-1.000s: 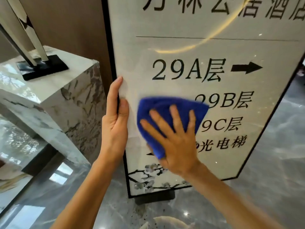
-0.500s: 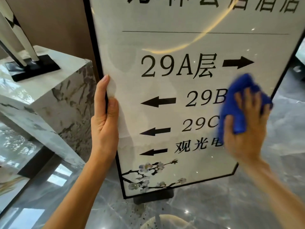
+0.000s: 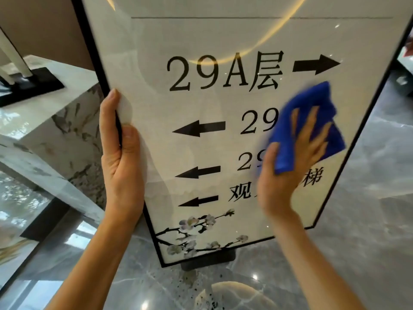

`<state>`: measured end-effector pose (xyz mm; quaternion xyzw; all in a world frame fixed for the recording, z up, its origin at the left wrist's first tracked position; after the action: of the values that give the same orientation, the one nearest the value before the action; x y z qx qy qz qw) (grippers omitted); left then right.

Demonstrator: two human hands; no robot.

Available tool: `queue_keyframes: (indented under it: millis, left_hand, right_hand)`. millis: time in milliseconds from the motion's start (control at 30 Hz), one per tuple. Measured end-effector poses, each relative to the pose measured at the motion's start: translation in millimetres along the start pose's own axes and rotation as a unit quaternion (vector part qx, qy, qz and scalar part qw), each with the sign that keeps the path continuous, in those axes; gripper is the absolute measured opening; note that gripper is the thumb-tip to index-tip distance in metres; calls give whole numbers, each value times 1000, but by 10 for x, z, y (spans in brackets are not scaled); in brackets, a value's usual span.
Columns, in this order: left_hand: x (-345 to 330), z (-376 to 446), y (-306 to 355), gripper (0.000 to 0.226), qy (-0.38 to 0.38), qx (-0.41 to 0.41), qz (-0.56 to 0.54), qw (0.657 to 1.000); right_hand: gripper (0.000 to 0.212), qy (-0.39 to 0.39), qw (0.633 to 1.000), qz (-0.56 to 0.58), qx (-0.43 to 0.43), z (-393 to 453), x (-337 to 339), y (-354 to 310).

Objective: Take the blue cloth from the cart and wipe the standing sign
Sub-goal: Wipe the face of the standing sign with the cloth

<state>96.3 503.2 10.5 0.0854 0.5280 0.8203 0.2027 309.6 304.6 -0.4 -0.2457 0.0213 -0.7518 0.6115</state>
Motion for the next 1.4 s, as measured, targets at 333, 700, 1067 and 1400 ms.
queue_keyframes:
  millis: [333, 700, 1067, 1400]
  left_hand:
    - [18, 18, -8, 43, -15, 16, 9, 1000]
    - [-3, 36, 2, 40, -12, 13, -14, 1000]
    - [32, -458, -316, 51, 50, 10, 139, 989]
    - [-92, -581, -317, 42, 47, -19, 120, 991]
  right_hand:
    - [91, -240, 923, -57, 296, -1496, -875, -1456]
    - [55, -139, 972, -33, 188, -627, -166, -44]
    - [60, -62, 997, 32, 20, -344, 393, 1102]
    - [67, -60, 997, 51, -7, -1055, -4, 202]
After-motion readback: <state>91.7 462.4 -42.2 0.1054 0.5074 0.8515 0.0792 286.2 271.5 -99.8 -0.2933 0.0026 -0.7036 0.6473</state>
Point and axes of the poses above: each hand's wrist, its own z-axis towards the middle knuckle, its own x-axis out of the back of the hand, y = z × x, the point moved 9 cm from there along z, towards the middle knuckle, and after that the axes turned 14 degrees about x, right-handed, at the moved point
